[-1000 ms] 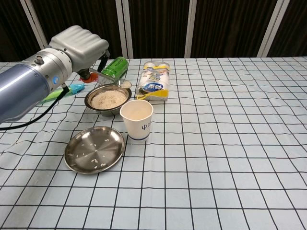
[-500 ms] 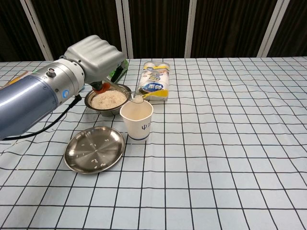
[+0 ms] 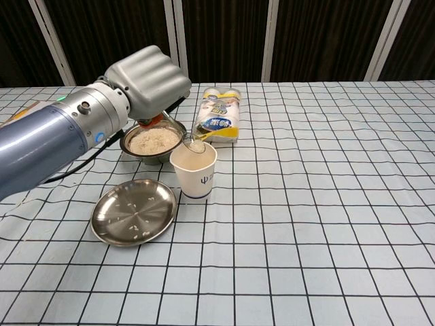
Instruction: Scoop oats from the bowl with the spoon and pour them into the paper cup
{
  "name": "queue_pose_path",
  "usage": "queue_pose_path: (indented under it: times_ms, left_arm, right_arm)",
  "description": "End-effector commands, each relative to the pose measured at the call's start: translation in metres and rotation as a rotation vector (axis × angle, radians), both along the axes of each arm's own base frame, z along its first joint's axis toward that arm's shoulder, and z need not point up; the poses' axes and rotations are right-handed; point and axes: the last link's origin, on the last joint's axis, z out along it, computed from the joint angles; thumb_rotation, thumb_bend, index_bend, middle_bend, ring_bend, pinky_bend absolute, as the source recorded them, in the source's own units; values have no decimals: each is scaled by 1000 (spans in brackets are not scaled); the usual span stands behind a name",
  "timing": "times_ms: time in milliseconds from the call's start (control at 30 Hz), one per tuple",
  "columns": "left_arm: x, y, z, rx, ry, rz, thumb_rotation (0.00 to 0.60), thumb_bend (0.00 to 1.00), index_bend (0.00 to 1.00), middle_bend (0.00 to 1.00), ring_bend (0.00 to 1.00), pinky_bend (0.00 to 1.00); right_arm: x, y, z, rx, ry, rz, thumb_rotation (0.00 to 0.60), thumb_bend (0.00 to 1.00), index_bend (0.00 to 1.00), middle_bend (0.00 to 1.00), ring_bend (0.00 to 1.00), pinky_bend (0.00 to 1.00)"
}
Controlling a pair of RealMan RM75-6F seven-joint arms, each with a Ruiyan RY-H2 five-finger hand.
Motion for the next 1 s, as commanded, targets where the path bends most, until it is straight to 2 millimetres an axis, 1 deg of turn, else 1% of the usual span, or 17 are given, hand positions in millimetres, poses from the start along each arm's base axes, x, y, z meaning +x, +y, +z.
queue_pose_path:
  times_ms: [33, 167, 333, 500, 767, 1000]
  left_arm:
    - [0, 4, 2, 21, 76, -73, 600, 464, 572, 1000, 1000, 1000]
    - [4, 7, 5, 46, 170, -185, 600, 466, 572, 1000, 1000, 1000]
    - [9, 7, 6, 46, 223, -274, 600, 467, 572, 1000, 1000, 1000]
    - [14, 8, 7, 46, 346, -419, 600, 467, 572, 1000, 1000, 1000]
    - [19, 7, 7, 42, 432, -525, 600, 467, 572, 1000, 1000, 1000]
    - [27, 10, 14, 69, 518, -618, 600, 467, 572, 1000, 1000, 1000]
  right_arm:
    - [0, 0, 0, 0, -1, -1, 600, 383, 0, 44, 0, 87]
    - [0, 0, 0, 2, -2, -1, 600, 383, 0, 44, 0, 87]
    - [0, 0, 0, 1, -2, -1, 600, 383, 0, 44, 0, 87]
    - [0, 0, 0, -1, -3, 1, 600, 383, 0, 44, 0, 87]
    - [0, 0, 0, -4, -3, 3, 600, 384, 0, 44, 0, 87]
    - [0, 0, 0, -4, -3, 3, 600, 383, 0, 44, 0, 87]
